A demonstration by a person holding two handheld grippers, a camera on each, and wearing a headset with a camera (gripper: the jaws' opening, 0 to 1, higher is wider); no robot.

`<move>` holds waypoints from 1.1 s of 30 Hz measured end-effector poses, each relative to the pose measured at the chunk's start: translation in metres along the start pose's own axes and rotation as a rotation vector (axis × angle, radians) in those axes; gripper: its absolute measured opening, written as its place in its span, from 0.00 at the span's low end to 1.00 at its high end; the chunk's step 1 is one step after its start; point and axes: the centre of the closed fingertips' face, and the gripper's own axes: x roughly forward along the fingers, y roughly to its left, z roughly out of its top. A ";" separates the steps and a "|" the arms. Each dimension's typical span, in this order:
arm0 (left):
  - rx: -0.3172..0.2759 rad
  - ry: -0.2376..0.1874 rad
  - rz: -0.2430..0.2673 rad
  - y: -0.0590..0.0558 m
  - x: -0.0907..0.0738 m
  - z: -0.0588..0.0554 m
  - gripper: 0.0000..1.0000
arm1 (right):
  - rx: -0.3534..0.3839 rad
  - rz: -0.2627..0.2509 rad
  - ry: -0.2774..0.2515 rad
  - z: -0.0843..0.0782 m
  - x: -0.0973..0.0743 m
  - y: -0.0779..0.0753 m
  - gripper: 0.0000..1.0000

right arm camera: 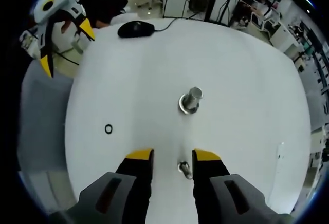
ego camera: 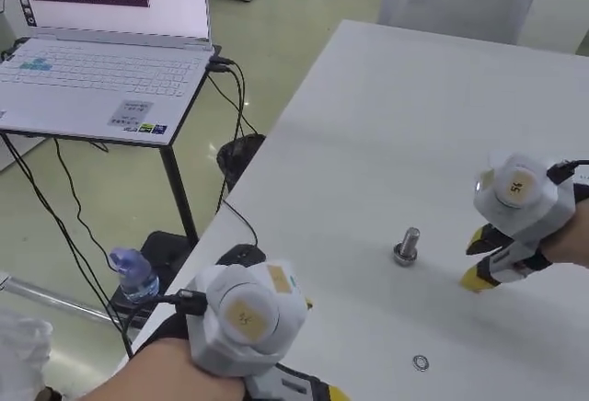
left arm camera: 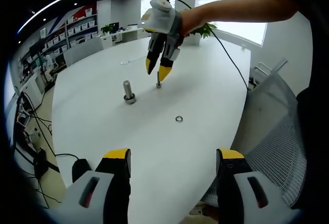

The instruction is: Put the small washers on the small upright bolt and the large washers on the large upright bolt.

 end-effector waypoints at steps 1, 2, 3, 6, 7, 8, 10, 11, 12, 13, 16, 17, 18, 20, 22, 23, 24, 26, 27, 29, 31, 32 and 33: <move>0.003 -0.001 0.000 -0.001 0.000 0.000 0.67 | -0.004 0.001 -0.003 0.002 -0.001 0.003 0.31; 0.003 -0.002 0.002 -0.001 -0.001 0.001 0.68 | -0.012 0.004 -0.004 0.004 -0.002 0.007 0.31; 0.003 -0.004 0.003 -0.002 -0.001 0.001 0.68 | -0.015 0.006 -0.004 0.004 -0.002 0.009 0.31; 0.001 -0.009 0.009 -0.002 -0.004 0.001 0.68 | -0.038 0.013 -0.005 0.008 -0.003 0.020 0.31; 0.002 -0.011 0.010 -0.003 -0.004 0.002 0.68 | -0.043 0.014 -0.006 0.009 -0.003 0.023 0.31; 0.001 -0.012 0.011 -0.003 -0.005 0.001 0.68 | -0.047 0.016 -0.006 0.010 -0.003 0.026 0.31; 0.001 -0.015 0.012 -0.004 -0.006 0.001 0.68 | -0.054 0.023 -0.010 0.011 -0.003 0.036 0.31; 0.002 -0.015 0.012 -0.006 -0.006 0.000 0.68 | -0.057 0.027 -0.011 0.011 -0.002 0.040 0.31; 0.002 -0.014 0.013 -0.006 -0.006 0.000 0.68 | -0.063 0.029 -0.012 0.011 -0.001 0.044 0.31; 0.003 -0.013 0.012 -0.007 -0.006 0.000 0.68 | -0.067 0.030 -0.015 0.012 0.000 0.047 0.30; 0.005 -0.014 0.011 -0.009 -0.007 -0.002 0.69 | -0.070 0.039 -0.023 0.012 0.002 0.058 0.30; 0.001 -0.017 0.009 -0.010 -0.007 -0.001 0.69 | -0.072 0.041 -0.023 0.012 0.003 0.060 0.30; 0.001 -0.019 0.008 -0.010 -0.008 -0.001 0.69 | -0.074 0.046 -0.024 0.011 0.003 0.065 0.30; 0.004 -0.020 0.011 -0.010 -0.008 -0.001 0.69 | -0.076 0.054 -0.018 0.010 0.005 0.072 0.30; 0.003 -0.021 0.011 -0.010 -0.008 -0.001 0.68 | -0.080 0.057 -0.018 0.010 0.005 0.077 0.30; 0.006 -0.022 0.011 -0.010 -0.009 -0.001 0.68 | -0.079 0.062 -0.021 0.011 0.005 0.082 0.30; 0.010 -0.021 0.011 -0.010 -0.009 -0.002 0.68 | -0.078 0.067 -0.020 0.011 0.006 0.086 0.30; 0.012 -0.019 0.011 -0.011 -0.009 -0.002 0.68 | -0.081 0.074 -0.021 0.011 0.008 0.092 0.30; 0.011 -0.020 0.011 -0.010 -0.009 -0.002 0.68 | -0.080 0.075 -0.021 0.011 0.008 0.094 0.30; 0.009 -0.021 0.011 -0.010 -0.008 -0.002 0.68 | -0.080 0.085 -0.023 0.011 0.012 0.100 0.30; 0.011 -0.027 0.011 -0.011 -0.008 0.000 0.68 | -0.081 0.088 -0.019 0.010 0.016 0.103 0.30; 0.012 -0.029 0.010 -0.011 -0.008 0.001 0.68 | -0.076 0.089 -0.020 0.010 0.018 0.103 0.30; 0.016 -0.032 0.010 -0.011 -0.008 0.002 0.68 | -0.071 0.089 -0.020 0.009 0.020 0.104 0.30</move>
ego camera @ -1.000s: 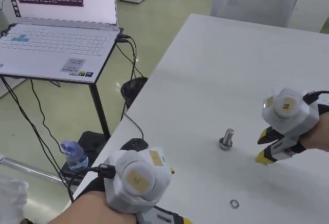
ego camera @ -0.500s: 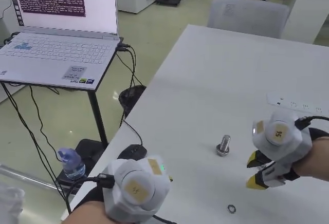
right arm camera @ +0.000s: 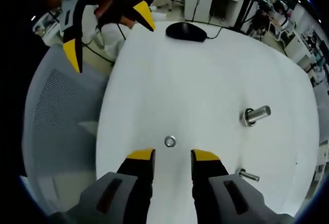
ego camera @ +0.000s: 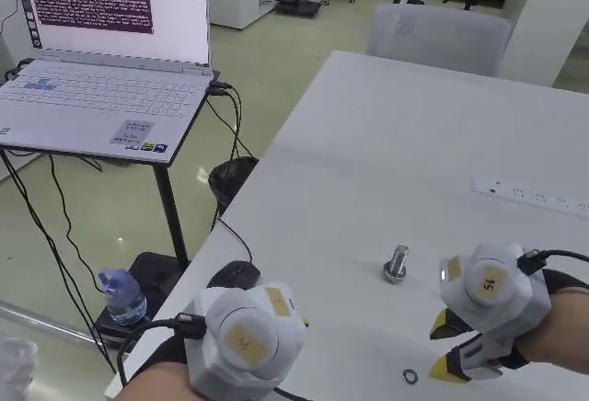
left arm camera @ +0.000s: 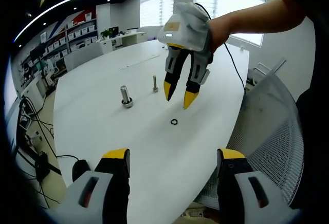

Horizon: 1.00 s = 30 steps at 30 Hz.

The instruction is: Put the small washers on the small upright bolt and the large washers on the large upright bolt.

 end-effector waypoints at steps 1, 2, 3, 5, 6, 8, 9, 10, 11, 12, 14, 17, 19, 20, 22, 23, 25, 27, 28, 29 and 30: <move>0.006 -0.002 0.000 0.000 0.000 0.000 0.68 | 0.001 0.001 -0.002 0.000 0.003 0.001 0.30; 0.011 -0.005 0.000 0.000 0.000 0.001 0.68 | 0.005 0.001 -0.004 0.000 0.004 0.001 0.30; 0.013 -0.006 0.000 0.001 -0.001 0.001 0.68 | 0.012 0.000 -0.008 0.000 0.006 0.001 0.29; 0.011 -0.002 0.000 0.001 -0.002 0.000 0.68 | 0.014 0.001 -0.005 0.001 0.010 0.004 0.29; 0.012 -0.002 0.001 0.002 -0.002 0.000 0.68 | 0.013 0.001 -0.005 0.001 0.010 0.004 0.29; 0.016 -0.004 0.002 0.003 -0.003 0.000 0.69 | 0.021 -0.003 -0.009 0.002 0.015 0.003 0.29; 0.015 -0.005 0.002 0.003 -0.003 0.000 0.69 | 0.021 -0.003 -0.007 0.001 0.018 0.004 0.29; 0.015 -0.006 0.002 0.003 -0.004 0.000 0.68 | 0.018 -0.006 -0.005 0.001 0.020 0.004 0.28; 0.015 -0.006 0.001 0.003 -0.003 0.000 0.68 | 0.015 -0.010 0.000 0.000 0.023 0.004 0.28; 0.015 -0.007 0.000 0.002 -0.003 0.000 0.69 | 0.013 -0.010 0.000 0.000 0.025 0.004 0.28; 0.013 -0.010 -0.002 0.002 -0.003 0.001 0.69 | 0.014 -0.012 0.004 -0.002 0.031 0.004 0.28; 0.014 -0.009 -0.004 0.001 -0.003 0.000 0.69 | 0.016 -0.008 0.019 -0.006 0.039 0.005 0.27; 0.011 -0.008 -0.005 0.002 -0.003 -0.001 0.69 | 0.021 -0.007 0.016 -0.005 0.041 0.005 0.27; 0.011 -0.008 -0.006 0.002 -0.003 -0.002 0.69 | 0.022 -0.007 0.016 -0.006 0.043 0.006 0.27; 0.008 -0.008 -0.007 0.002 -0.003 -0.003 0.68 | 0.020 -0.008 0.021 -0.006 0.046 0.005 0.26; 0.008 -0.008 -0.008 0.002 -0.004 -0.003 0.68 | 0.022 -0.010 0.020 -0.006 0.046 0.005 0.26; 0.006 -0.009 -0.009 0.002 -0.003 -0.003 0.68 | 0.026 -0.008 0.024 -0.006 0.049 0.005 0.26; 0.005 -0.007 -0.009 0.003 -0.003 -0.004 0.68 | 0.028 -0.007 0.024 -0.006 0.049 0.006 0.26; 0.005 -0.007 -0.008 0.003 -0.003 -0.004 0.68 | 0.028 -0.008 0.022 -0.006 0.050 0.006 0.26; 0.005 -0.009 -0.008 0.003 -0.004 -0.004 0.68 | 0.028 -0.011 0.023 -0.006 0.051 0.006 0.26; 0.001 -0.012 -0.008 0.004 -0.004 -0.003 0.68 | 0.028 -0.013 0.024 -0.006 0.051 0.005 0.26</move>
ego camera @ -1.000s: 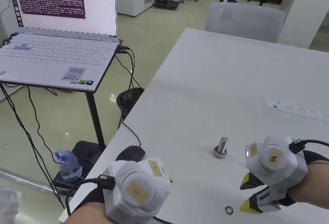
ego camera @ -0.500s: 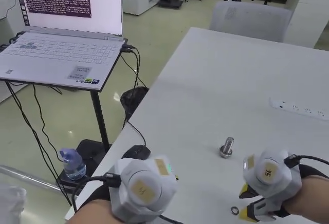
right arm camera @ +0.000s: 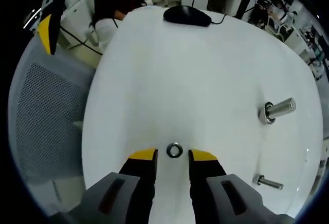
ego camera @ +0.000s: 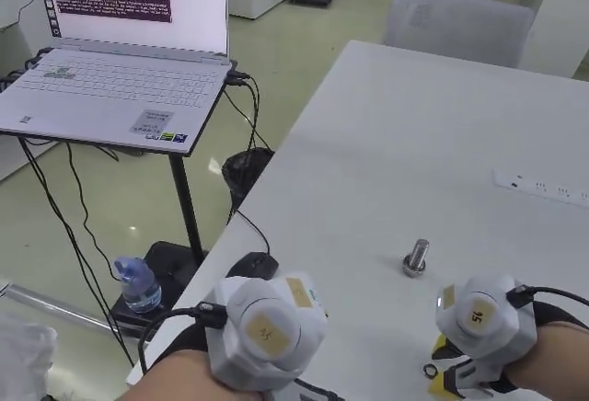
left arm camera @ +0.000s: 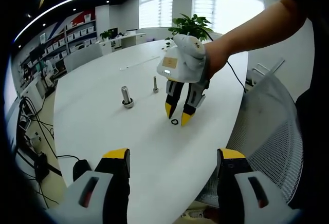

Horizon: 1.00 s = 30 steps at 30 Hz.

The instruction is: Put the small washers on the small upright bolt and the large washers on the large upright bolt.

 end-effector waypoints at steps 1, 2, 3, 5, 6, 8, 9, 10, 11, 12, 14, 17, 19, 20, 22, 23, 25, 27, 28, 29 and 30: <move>-0.001 -0.001 0.000 0.000 0.000 0.000 0.68 | -0.002 -0.007 0.001 0.000 0.000 -0.001 0.25; -0.001 0.000 0.000 0.000 0.001 0.000 0.68 | 0.003 -0.008 -0.002 0.000 -0.001 -0.002 0.25; -0.001 0.001 0.000 0.000 0.001 0.000 0.68 | 0.009 -0.007 -0.004 0.001 0.000 -0.002 0.25; -0.002 0.004 -0.002 0.001 0.001 -0.001 0.67 | 0.007 -0.007 -0.001 0.000 0.000 -0.003 0.24; -0.002 0.004 -0.003 0.001 0.002 -0.001 0.67 | 0.004 -0.007 -0.001 0.000 0.000 -0.003 0.24; -0.002 0.002 -0.003 0.001 0.002 0.000 0.67 | 0.002 -0.010 0.000 0.000 0.000 -0.003 0.23; -0.003 0.001 -0.003 0.001 0.002 0.000 0.67 | 0.001 -0.010 0.000 0.000 0.000 -0.003 0.23; -0.006 0.001 -0.002 0.001 0.002 -0.001 0.67 | 0.000 -0.012 -0.001 0.000 0.000 -0.004 0.23; -0.007 0.001 -0.002 0.001 0.002 -0.001 0.67 | 0.001 -0.012 -0.001 0.000 -0.001 -0.004 0.22; -0.008 0.001 -0.003 0.001 0.002 -0.001 0.67 | 0.000 -0.013 0.000 0.000 -0.001 -0.004 0.22; -0.005 0.002 -0.005 0.001 0.003 -0.001 0.67 | -0.020 -0.010 0.010 0.000 -0.001 -0.003 0.20; -0.006 0.003 -0.006 0.002 0.003 -0.001 0.66 | -0.023 -0.014 0.027 -0.001 -0.001 -0.004 0.15; -0.007 0.001 -0.004 0.004 0.003 0.000 0.66 | -0.023 -0.014 0.033 0.000 -0.001 -0.004 0.15; -0.008 0.001 -0.004 0.004 0.004 0.001 0.66 | -0.022 -0.015 0.036 0.000 -0.001 -0.005 0.15; -0.008 0.003 -0.003 0.006 0.005 0.001 0.65 | -0.020 -0.016 0.041 0.000 -0.001 -0.005 0.15; -0.007 0.003 -0.003 0.006 0.005 0.001 0.65 | -0.016 -0.017 0.042 0.000 -0.001 -0.005 0.15; -0.007 0.002 -0.005 0.006 0.006 0.001 0.65 | 0.000 -0.025 0.046 0.000 -0.001 -0.006 0.14; -0.006 0.002 -0.007 0.006 0.007 0.002 0.64 | 0.001 -0.024 0.054 0.001 -0.001 -0.005 0.13; -0.006 0.002 -0.007 0.006 0.007 0.002 0.64 | 0.003 -0.024 0.056 0.001 -0.001 -0.005 0.13; -0.007 0.002 -0.008 0.006 0.008 0.002 0.64 | 0.004 -0.023 0.058 0.000 -0.001 -0.005 0.13; -0.007 0.002 -0.008 0.005 0.008 0.003 0.64 | 0.006 -0.022 0.058 0.000 -0.001 -0.005 0.13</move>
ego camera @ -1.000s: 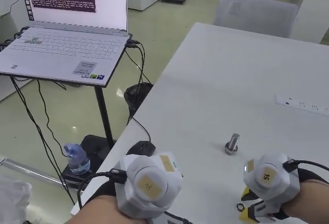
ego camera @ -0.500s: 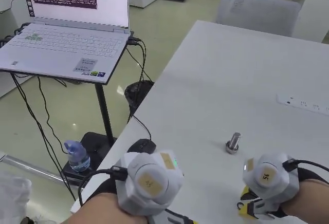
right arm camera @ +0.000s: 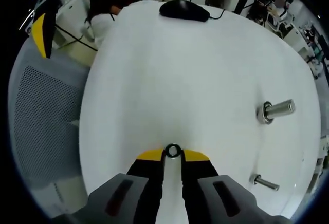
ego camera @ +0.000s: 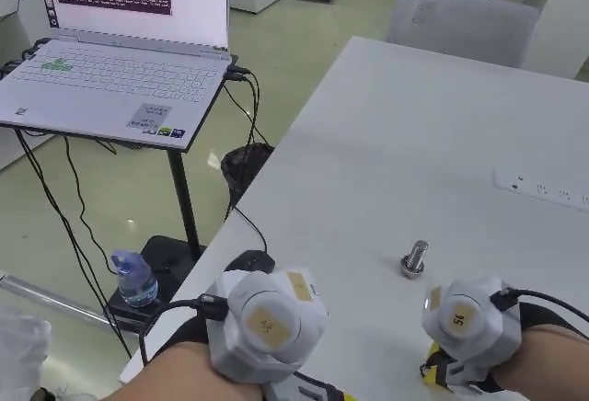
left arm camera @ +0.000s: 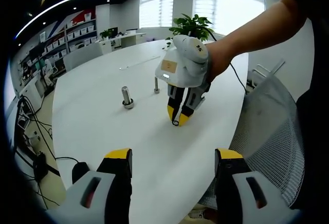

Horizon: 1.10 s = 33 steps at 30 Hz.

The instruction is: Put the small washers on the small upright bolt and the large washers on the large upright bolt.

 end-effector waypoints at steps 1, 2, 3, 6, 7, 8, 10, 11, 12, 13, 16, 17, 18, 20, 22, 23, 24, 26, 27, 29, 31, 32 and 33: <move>-0.001 0.000 0.000 0.000 0.000 0.000 0.64 | 0.008 0.000 -0.002 0.000 0.000 0.000 0.13; -0.001 0.002 -0.001 0.000 0.001 0.000 0.64 | 0.014 0.001 -0.006 0.000 0.000 0.000 0.13; -0.001 0.002 -0.001 0.000 0.001 0.000 0.64 | 0.016 0.001 -0.010 0.000 0.000 0.000 0.13; -0.001 0.007 0.000 0.002 0.000 -0.001 0.63 | 0.038 0.004 -0.024 0.000 0.000 -0.001 0.13; -0.002 0.010 0.000 0.003 0.000 -0.001 0.63 | 0.042 0.004 -0.026 0.000 0.000 -0.001 0.13; 0.000 0.010 0.001 0.003 0.000 -0.001 0.63 | 0.047 0.003 -0.021 -0.001 -0.001 -0.002 0.13; -0.003 0.006 0.001 0.004 0.001 0.000 0.64 | 0.049 0.004 -0.016 -0.004 -0.002 -0.003 0.13; -0.005 0.005 0.001 0.004 0.001 0.000 0.64 | 0.053 0.006 -0.014 -0.006 -0.003 -0.003 0.13; -0.003 0.004 0.002 0.004 0.002 0.000 0.64 | 0.057 0.003 -0.014 -0.009 -0.006 -0.005 0.13; -0.002 0.004 0.002 0.004 0.002 0.001 0.65 | 0.061 0.001 -0.015 -0.010 -0.008 -0.006 0.13; -0.006 -0.001 0.002 0.005 0.004 0.003 0.66 | 0.086 -0.008 -0.021 -0.017 -0.017 -0.011 0.13; -0.009 -0.004 0.004 0.006 0.005 0.003 0.67 | 0.098 -0.012 -0.021 -0.020 -0.021 -0.013 0.13; -0.009 -0.007 0.004 0.007 0.005 0.004 0.67 | 0.102 -0.014 -0.022 -0.023 -0.024 -0.015 0.13; -0.007 -0.008 0.001 0.007 0.007 0.005 0.69 | 0.119 -0.021 -0.020 -0.031 -0.030 -0.019 0.13; 0.000 -0.009 -0.001 0.007 0.008 0.006 0.70 | 0.131 -0.023 -0.018 -0.040 -0.037 -0.022 0.13; -0.002 -0.009 -0.004 0.008 0.009 0.007 0.70 | 0.138 -0.026 -0.014 -0.045 -0.040 -0.024 0.13; -0.004 -0.008 -0.005 0.008 0.010 0.007 0.70 | 0.142 -0.031 -0.011 -0.049 -0.043 -0.025 0.13; -0.004 -0.008 -0.004 0.009 0.012 0.007 0.72 | 0.153 -0.038 -0.008 -0.058 -0.050 -0.029 0.13; -0.003 -0.008 -0.004 0.009 0.012 0.007 0.73 | 0.158 -0.040 -0.006 -0.061 -0.052 -0.030 0.13; -0.007 -0.013 -0.004 0.009 0.013 0.008 0.75 | 0.166 -0.046 -0.009 -0.066 -0.059 -0.033 0.13; -0.008 -0.012 -0.004 0.009 0.014 0.006 0.77 | 0.173 -0.049 -0.008 -0.070 -0.062 -0.036 0.13; -0.011 -0.007 -0.004 0.009 0.014 0.004 0.77 | 0.175 -0.051 -0.010 -0.072 -0.064 -0.039 0.13; -0.014 -0.003 -0.005 0.009 0.014 0.003 0.77 | 0.176 -0.049 -0.011 -0.073 -0.065 -0.040 0.13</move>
